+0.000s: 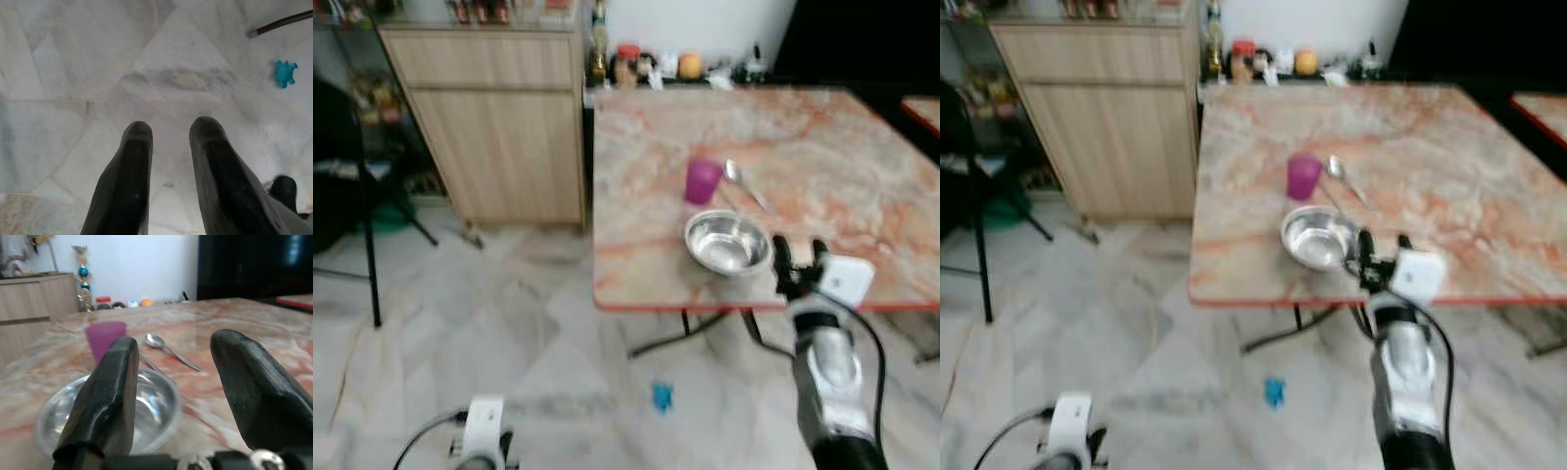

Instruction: Setting the table

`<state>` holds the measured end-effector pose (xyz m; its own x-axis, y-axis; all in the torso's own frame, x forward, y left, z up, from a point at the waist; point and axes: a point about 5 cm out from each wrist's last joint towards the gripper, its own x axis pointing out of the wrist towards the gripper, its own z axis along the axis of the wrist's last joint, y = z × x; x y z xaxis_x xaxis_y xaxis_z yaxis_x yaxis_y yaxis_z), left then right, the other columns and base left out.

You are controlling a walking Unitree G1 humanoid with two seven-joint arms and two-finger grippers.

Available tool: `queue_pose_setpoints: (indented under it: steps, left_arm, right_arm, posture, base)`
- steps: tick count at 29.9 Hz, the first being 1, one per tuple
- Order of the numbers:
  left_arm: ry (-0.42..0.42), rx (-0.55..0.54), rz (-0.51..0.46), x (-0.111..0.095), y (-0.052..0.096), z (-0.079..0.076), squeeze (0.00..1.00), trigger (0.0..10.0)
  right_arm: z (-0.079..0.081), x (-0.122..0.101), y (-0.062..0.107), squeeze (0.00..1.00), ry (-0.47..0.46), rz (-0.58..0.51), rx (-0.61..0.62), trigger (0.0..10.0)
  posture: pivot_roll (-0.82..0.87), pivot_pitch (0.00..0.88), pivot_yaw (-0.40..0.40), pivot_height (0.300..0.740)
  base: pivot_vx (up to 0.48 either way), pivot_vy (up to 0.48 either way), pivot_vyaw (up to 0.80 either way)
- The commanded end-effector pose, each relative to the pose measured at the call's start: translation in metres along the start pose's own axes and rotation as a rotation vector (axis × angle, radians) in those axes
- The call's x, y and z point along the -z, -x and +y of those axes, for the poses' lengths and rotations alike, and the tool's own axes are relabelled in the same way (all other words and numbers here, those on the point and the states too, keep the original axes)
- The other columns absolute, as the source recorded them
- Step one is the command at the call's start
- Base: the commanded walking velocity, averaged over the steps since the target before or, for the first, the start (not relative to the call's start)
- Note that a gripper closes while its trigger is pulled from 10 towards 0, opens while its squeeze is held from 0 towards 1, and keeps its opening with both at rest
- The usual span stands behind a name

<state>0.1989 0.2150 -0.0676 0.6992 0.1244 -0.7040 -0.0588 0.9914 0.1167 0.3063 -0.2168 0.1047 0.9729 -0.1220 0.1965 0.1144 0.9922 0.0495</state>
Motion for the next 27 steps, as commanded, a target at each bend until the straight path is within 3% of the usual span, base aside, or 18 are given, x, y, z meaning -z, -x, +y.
queue_pose_setpoints:
  steps: [1,13,27]
  left_arm:
    - [-0.006,0.003,0.013,0.0034,0.0008,0.0002,0.00,10.0]
    - [-0.006,0.008,0.011,0.0041,0.0011,-0.0015,0.00,10.0]
    - [0.000,0.008,-0.002,0.0039,0.0014,-0.0026,0.00,10.0]
  right_arm:
    - [0.0005,-0.0007,-0.0004,0.00,-0.006,-0.003,-0.002,10.0]
    - [0.0001,0.0004,0.0004,0.00,-0.008,0.001,-0.002,10.0]
    - [-0.0057,0.0008,0.0046,0.00,-0.006,0.004,0.017,10.0]
  posture:
    - [0.08,0.000,-0.043,0.740]
    - [0.08,0.000,-0.045,0.740]
    - [0.08,0.000,-0.050,0.740]
  base:
    - [0.307,0.000,0.00]
    - [0.308,0.000,0.00]
    - [0.000,0.000,0.00]
